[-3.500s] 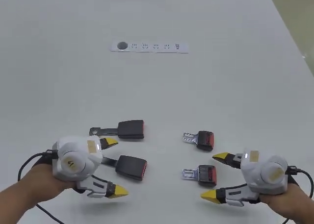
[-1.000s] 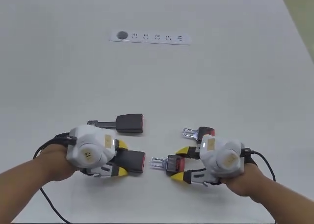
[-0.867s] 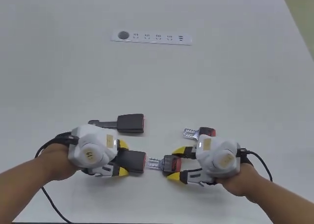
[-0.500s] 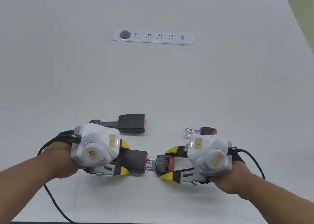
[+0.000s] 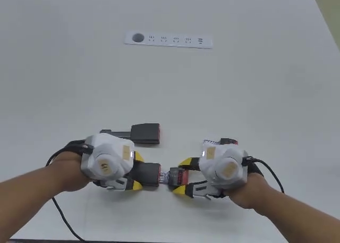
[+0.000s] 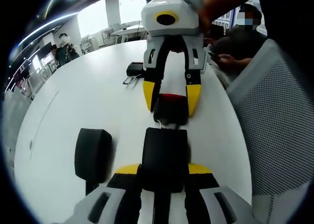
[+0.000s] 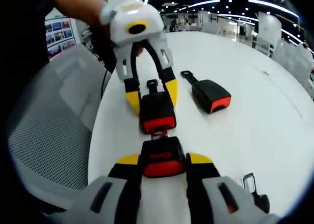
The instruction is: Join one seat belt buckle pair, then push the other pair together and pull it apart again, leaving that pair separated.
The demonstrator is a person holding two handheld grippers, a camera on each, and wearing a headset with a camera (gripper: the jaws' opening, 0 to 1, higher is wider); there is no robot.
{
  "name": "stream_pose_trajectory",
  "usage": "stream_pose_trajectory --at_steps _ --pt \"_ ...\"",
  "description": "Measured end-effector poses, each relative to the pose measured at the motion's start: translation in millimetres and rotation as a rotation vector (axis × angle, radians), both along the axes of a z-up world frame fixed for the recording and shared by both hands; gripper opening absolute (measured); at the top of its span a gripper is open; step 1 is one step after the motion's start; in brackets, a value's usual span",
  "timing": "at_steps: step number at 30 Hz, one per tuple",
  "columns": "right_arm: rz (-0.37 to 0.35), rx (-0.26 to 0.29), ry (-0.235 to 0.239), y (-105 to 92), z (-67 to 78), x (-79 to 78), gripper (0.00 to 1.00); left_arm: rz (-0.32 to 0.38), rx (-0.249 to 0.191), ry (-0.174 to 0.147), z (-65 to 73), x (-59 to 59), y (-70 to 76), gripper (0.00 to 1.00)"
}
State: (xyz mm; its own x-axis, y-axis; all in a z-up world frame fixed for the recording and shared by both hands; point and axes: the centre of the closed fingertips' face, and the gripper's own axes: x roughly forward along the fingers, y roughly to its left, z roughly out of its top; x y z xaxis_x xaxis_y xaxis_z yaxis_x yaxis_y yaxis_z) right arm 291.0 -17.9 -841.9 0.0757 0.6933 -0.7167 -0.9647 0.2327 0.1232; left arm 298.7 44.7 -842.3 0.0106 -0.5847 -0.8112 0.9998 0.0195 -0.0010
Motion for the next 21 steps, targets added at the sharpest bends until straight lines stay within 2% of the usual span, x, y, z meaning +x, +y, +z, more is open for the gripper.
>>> stream_pose_trajectory --at_steps 4,6,8,10,11,21 --pt "-0.004 -0.010 0.002 2.8 -0.3 -0.4 0.34 -0.012 0.002 0.002 -0.9 0.7 0.6 0.34" --pt "-0.026 0.011 0.027 6.7 0.6 -1.6 0.34 -0.020 0.001 0.000 -1.0 0.4 0.4 0.34" --pt "-0.015 -0.006 -0.001 12.4 0.0 -0.7 0.34 -0.032 0.009 -0.002 -1.2 0.6 -0.4 0.34" --pt "-0.024 -0.008 -0.001 16.7 0.5 0.1 0.34 -0.039 0.019 0.000 -1.4 0.4 0.1 0.34" --pt "-0.022 -0.005 -0.008 16.0 5.4 0.5 0.34 -0.040 0.017 0.000 -0.7 1.1 0.2 0.34" --pt "-0.004 -0.024 -0.010 13.2 4.1 -1.8 0.34 -0.041 0.014 0.003 -0.2 1.1 1.1 0.34"
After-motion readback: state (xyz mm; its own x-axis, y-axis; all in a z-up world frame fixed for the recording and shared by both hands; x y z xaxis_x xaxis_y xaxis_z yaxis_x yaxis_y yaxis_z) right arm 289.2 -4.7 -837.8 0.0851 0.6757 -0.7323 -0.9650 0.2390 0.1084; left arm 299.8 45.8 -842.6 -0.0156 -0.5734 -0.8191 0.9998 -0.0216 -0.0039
